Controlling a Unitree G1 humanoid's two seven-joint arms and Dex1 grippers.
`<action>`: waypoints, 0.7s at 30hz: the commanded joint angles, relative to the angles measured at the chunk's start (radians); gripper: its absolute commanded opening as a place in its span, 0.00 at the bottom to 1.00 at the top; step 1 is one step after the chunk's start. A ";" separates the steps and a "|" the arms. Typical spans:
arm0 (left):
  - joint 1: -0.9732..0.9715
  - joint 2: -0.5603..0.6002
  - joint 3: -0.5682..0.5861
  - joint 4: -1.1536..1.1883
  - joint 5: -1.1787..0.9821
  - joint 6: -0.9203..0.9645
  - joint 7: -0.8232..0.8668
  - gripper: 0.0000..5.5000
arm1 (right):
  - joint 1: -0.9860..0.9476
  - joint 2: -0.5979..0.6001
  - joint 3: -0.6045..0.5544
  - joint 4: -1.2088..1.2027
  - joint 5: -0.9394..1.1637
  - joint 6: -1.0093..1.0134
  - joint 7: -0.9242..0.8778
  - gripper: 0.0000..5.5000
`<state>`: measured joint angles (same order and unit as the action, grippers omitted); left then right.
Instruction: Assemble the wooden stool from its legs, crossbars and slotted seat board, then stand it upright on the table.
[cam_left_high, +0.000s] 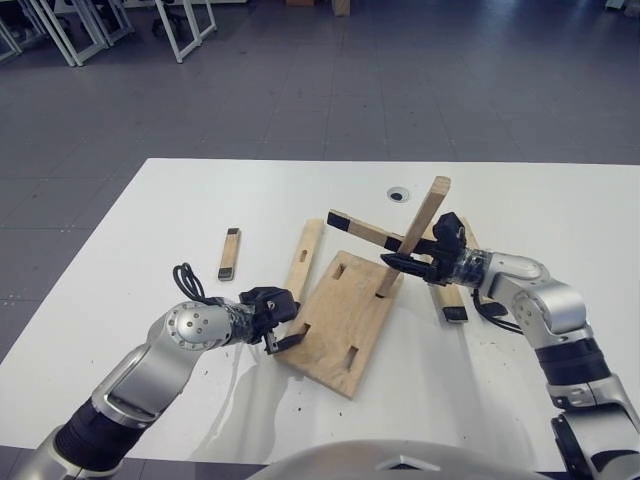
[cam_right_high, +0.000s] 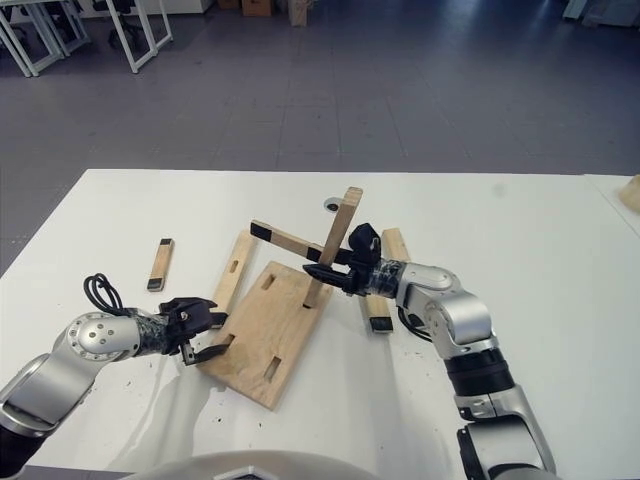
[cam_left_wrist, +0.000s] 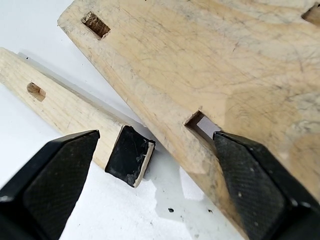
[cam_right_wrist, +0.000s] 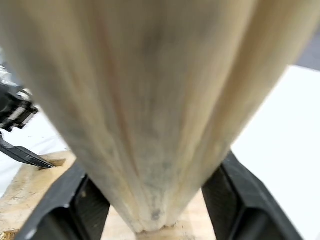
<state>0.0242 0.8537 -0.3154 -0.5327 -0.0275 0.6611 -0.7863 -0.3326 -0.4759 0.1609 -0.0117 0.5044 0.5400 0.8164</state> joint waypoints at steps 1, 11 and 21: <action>0.045 -0.014 -0.065 0.039 0.004 0.047 -0.010 0.77 | 0.007 -0.005 -0.020 -0.014 -0.014 0.029 -0.009 0.59; 0.054 -0.045 -0.057 0.034 0.004 0.083 0.030 0.77 | 0.058 -0.114 -0.035 -0.133 0.033 0.133 0.120 0.96; 0.101 -0.165 -0.034 -0.051 -0.020 0.228 0.170 0.77 | -0.005 -0.200 -0.330 -0.138 -0.160 0.279 -0.322 0.91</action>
<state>0.0691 0.7043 -0.3084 -0.5912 -0.0351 0.8179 -0.6228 -0.2475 -0.7425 -0.0615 -0.0584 0.3152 0.7445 0.6160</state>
